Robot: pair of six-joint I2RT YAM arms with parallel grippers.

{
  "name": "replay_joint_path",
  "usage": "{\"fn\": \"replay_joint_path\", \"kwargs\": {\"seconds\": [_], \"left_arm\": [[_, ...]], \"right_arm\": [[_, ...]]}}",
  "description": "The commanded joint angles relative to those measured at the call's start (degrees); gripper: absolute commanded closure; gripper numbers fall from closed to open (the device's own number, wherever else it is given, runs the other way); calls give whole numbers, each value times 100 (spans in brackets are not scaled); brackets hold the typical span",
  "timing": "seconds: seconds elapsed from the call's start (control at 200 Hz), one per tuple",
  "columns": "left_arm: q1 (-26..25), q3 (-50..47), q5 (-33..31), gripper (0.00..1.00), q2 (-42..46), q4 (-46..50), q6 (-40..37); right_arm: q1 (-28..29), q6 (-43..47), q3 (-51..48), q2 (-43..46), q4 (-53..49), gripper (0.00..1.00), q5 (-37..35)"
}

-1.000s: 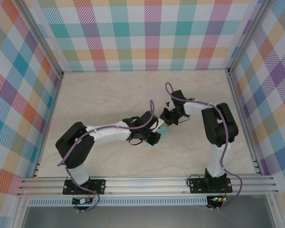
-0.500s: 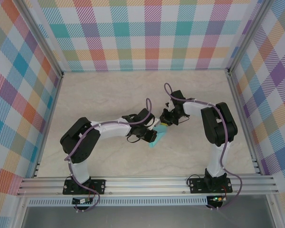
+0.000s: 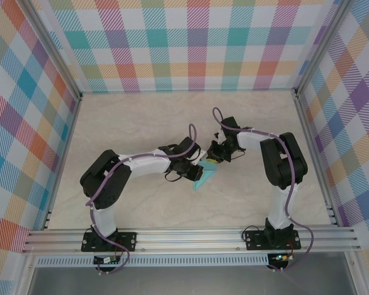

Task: Fold a paper plane with a square sheet of paper (pick it up from the middle)
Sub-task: Third fold the triangle at the center of the table.

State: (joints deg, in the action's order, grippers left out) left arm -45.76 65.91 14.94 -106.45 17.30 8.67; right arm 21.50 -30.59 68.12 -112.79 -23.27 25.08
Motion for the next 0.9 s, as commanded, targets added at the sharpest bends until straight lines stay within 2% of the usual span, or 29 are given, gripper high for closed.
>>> {"fn": "replay_joint_path", "kwargs": {"seconds": [0.0, 0.895], "left_arm": [[118, 157, -116, 93, -126, 236, -91], [191, 150, -215, 91, -341, 151, -42]], "right_arm": [[49, 82, -57, -50, -306, 88, -153], [48, 46, -149, -50, -285, 87, -155]]}}
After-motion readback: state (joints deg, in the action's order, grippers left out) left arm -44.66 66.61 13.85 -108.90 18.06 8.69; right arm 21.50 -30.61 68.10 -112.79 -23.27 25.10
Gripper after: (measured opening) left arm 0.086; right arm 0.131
